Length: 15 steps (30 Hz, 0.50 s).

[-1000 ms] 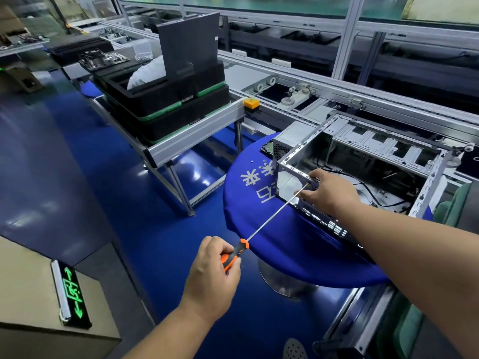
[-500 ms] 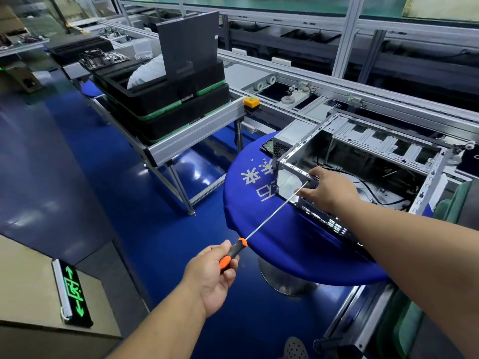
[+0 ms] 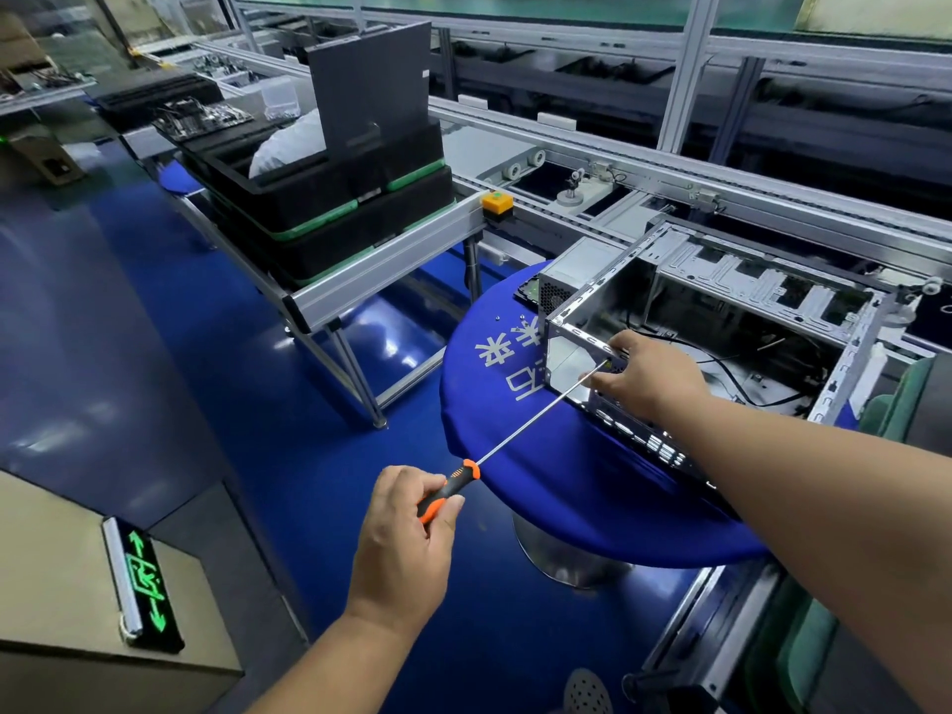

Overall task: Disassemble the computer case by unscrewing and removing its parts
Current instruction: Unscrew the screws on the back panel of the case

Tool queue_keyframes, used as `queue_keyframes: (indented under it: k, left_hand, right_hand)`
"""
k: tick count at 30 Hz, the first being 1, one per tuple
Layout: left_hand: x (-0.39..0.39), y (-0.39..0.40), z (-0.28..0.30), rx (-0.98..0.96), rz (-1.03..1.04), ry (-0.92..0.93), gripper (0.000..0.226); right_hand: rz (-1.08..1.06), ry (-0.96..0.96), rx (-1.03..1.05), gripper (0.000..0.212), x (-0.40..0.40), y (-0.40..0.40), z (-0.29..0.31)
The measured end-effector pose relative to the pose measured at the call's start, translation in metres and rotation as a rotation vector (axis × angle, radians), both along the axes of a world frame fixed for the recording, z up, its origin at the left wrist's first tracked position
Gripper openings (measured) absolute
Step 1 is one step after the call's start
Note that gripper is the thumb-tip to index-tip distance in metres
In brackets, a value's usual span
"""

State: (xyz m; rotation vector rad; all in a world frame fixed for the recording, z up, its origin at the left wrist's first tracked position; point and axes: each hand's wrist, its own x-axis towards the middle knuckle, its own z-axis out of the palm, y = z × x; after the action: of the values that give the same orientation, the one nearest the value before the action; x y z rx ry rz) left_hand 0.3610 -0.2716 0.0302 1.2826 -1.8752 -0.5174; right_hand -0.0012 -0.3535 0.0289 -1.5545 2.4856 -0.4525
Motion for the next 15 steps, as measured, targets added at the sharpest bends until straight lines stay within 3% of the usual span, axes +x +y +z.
queue_keyframes:
  k: [3,11,13,15]
  left_hand:
    - [-0.003,0.0,0.002,0.178,0.052,0.123,0.016]
    - [-0.011,-0.008,0.01,1.189,0.262,0.893,0.026]
    - [-0.01,-0.006,0.01,1.282,0.264,0.945,0.027]
    - [-0.011,-0.004,0.007,1.222,0.246,0.943,0.021]
  right_hand:
    - [0.002,-0.002,0.001,0.078,0.0,0.0,0.0]
    - [0.006,-0.022,0.012,0.08,-0.001,0.0,0.0]
    - [0.006,-0.02,0.015,0.08,-0.001,0.0,0.0]
    - [0.003,-0.016,0.016,0.08,-0.001,0.0,0.0]
